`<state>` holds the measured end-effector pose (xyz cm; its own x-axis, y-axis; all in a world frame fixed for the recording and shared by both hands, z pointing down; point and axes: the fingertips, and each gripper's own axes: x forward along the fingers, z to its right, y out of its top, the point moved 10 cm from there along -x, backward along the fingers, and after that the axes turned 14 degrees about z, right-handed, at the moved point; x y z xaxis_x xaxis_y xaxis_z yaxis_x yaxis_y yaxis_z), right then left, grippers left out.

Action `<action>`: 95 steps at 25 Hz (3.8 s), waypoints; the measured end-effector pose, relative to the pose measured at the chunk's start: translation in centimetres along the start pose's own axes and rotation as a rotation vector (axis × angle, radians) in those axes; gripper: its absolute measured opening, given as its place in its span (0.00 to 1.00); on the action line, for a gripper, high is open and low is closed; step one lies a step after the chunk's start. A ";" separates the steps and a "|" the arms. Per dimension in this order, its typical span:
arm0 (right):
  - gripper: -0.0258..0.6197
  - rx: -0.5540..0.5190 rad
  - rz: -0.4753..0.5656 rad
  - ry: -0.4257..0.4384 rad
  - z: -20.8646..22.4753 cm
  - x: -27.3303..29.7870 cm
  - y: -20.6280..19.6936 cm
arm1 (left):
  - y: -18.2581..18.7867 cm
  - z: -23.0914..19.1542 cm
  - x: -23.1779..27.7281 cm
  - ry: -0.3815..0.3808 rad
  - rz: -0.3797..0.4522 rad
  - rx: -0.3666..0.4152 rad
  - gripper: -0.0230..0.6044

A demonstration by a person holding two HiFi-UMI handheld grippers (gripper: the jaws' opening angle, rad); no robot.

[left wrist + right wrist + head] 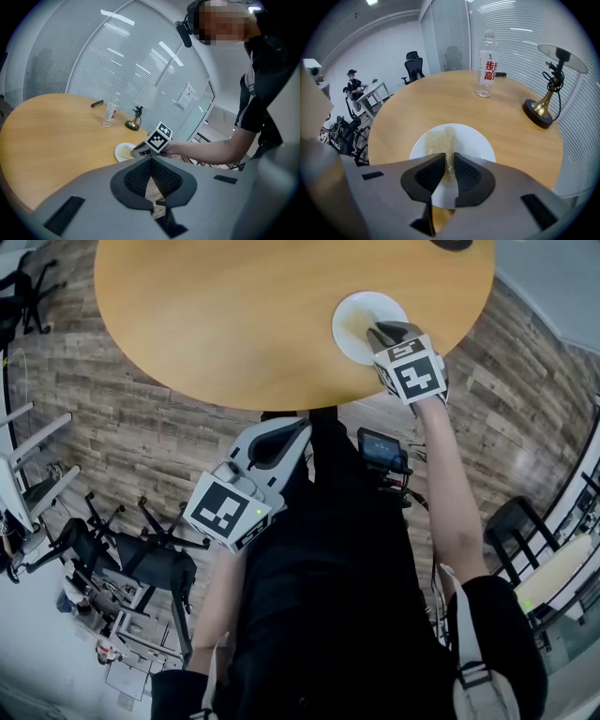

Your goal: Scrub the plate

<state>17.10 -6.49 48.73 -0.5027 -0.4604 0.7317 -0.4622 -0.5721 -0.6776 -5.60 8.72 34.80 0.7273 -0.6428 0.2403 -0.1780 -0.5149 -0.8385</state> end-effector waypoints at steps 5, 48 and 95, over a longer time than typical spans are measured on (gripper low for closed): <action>0.11 0.026 0.020 -0.077 2.1 -0.6 0.1 | -0.1 0.4 -0.3 -0.005 -0.007 0.010 0.06; 0.11 0.120 0.092 -0.309 -21.0 -8.0 3.9 | 5.1 -8.8 -15.3 -0.320 0.045 0.183 0.06; 0.11 0.435 0.883 -0.055 -37.7 -19.1 6.1 | 5.6 -8.6 -21.3 -0.607 0.050 0.253 0.06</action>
<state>-3.72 24.41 27.78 -0.4983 -0.8669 -0.0144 0.3774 -0.2020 -0.9037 -27.80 14.60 29.18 0.9799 -0.1907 -0.0585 -0.1142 -0.2959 -0.9484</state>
